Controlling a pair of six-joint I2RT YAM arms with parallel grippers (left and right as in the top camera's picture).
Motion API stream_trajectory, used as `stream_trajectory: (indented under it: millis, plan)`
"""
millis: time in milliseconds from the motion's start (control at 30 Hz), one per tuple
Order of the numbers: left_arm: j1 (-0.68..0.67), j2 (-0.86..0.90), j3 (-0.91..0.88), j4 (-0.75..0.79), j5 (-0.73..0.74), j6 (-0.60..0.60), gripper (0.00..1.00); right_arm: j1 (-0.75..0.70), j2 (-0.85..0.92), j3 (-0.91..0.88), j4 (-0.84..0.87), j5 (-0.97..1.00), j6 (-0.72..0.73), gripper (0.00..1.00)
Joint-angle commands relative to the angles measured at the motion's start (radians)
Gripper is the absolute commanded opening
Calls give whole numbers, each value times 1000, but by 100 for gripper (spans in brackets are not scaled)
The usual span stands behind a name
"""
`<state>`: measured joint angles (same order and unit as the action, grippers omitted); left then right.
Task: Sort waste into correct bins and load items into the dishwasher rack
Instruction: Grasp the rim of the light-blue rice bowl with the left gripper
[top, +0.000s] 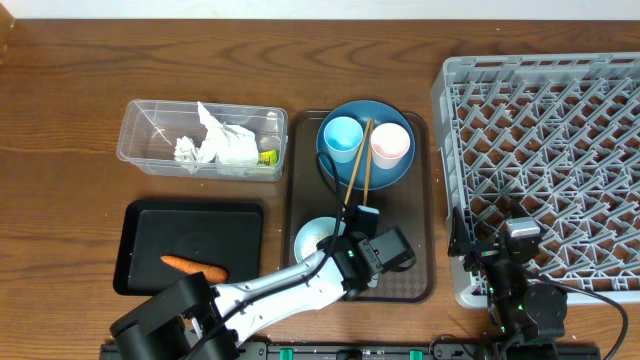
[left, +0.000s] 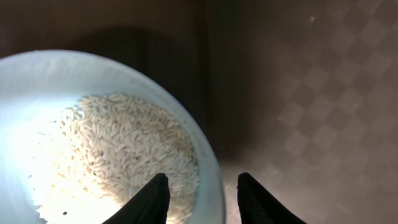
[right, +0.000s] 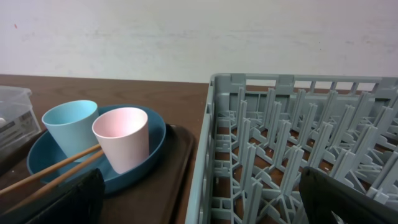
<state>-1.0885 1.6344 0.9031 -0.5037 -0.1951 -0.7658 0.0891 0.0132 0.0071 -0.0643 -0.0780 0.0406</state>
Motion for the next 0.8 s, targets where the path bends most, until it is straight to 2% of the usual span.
stream_trajectory:
  millis: [0, 267, 633, 767]
  plan:
    - [-1, 14, -10, 14, -27, -6, 38, 10, 0, -2, -4, 0, -4, 99]
    - [-1, 14, -10, 19, -27, -6, 32, 10, 0, -2, -4, 0, -4, 99]
    - [-1, 13, -10, 12, -27, -6, 31, 10, 0, -2, -4, 0, -4, 99]
    - [-1, 13, -10, 12, -27, -6, 20, 10, 0, -2, -4, 0, -4, 99]
